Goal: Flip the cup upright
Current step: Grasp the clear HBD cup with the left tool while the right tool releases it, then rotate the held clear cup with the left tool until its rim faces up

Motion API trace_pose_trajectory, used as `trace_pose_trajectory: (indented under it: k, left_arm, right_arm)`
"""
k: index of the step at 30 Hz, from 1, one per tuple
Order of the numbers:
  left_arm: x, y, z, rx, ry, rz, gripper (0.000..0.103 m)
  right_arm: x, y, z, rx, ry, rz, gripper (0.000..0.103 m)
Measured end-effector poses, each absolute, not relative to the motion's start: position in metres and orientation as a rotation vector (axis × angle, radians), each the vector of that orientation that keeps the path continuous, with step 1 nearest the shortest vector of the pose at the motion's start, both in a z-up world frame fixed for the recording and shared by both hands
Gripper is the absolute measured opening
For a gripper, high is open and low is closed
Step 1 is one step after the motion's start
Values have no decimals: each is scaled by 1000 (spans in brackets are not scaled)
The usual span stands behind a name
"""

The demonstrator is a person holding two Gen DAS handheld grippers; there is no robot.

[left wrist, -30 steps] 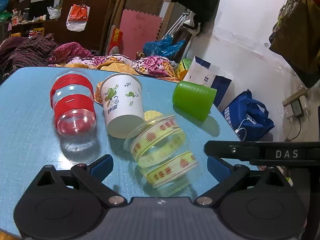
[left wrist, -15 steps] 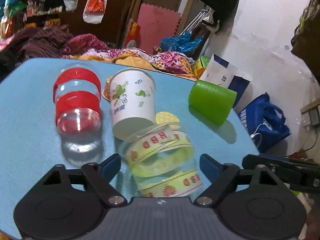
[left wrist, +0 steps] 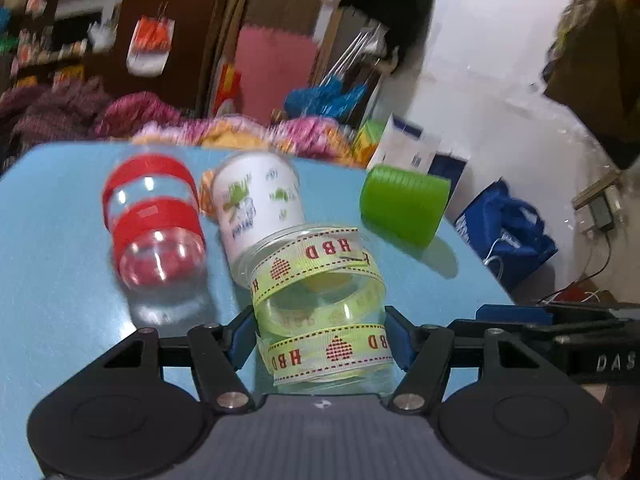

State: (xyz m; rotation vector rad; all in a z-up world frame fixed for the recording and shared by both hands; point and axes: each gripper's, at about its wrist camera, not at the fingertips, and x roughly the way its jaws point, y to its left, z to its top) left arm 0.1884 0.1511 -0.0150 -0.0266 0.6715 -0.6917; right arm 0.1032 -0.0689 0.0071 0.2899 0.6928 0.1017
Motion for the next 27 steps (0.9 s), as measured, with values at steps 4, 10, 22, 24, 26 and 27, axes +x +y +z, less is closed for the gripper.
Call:
trace_pose_trajectory:
  k: [4, 10, 22, 24, 26, 27]
  left_arm:
    - [179, 164, -18, -24, 546, -751, 68]
    - [181, 168, -21, -23, 471, -777, 68]
    - [181, 164, -20, 14, 455, -779, 69]
    - [179, 165, -21, 22, 447, -780, 69]
    - [178, 164, -22, 28, 446, -781, 69]
    - [178, 164, -22, 28, 447, -784, 69]
  right_arm:
    - [98, -62, 7, 290, 651, 111, 66]
    - [98, -46, 1, 292, 621, 142, 66]
    - [95, -49, 3, 291, 609, 146, 66]
    - [94, -50, 3, 293, 608, 143, 66]
    - [94, -52, 4, 294, 609, 140, 66]
    - [94, -52, 4, 295, 607, 140, 66]
